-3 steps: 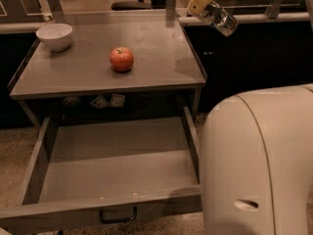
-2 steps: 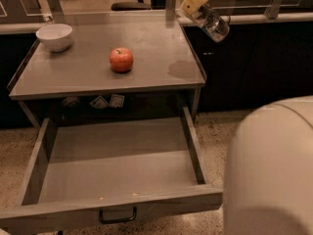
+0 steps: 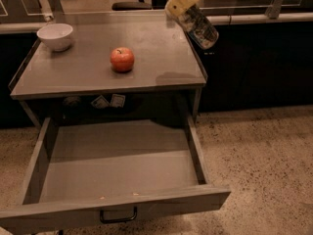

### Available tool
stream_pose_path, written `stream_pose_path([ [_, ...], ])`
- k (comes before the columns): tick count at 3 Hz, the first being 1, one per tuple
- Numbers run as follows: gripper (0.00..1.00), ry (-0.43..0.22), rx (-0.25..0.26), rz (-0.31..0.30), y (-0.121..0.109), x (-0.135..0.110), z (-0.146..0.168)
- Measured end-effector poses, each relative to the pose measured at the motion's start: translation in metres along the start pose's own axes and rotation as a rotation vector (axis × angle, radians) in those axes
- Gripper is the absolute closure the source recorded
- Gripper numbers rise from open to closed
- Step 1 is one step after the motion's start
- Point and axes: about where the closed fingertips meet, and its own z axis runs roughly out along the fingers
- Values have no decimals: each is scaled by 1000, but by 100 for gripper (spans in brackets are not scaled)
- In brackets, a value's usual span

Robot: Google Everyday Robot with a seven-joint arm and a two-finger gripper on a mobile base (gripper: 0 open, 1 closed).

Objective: Place redbull can into top drawer

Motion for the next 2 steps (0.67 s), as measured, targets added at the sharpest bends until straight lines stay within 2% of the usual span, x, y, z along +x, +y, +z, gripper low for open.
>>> stream_pose_path([
  [1,100,10,-19,17,1,13,6],
  [2,100,-35,-86,22,33,26,7],
])
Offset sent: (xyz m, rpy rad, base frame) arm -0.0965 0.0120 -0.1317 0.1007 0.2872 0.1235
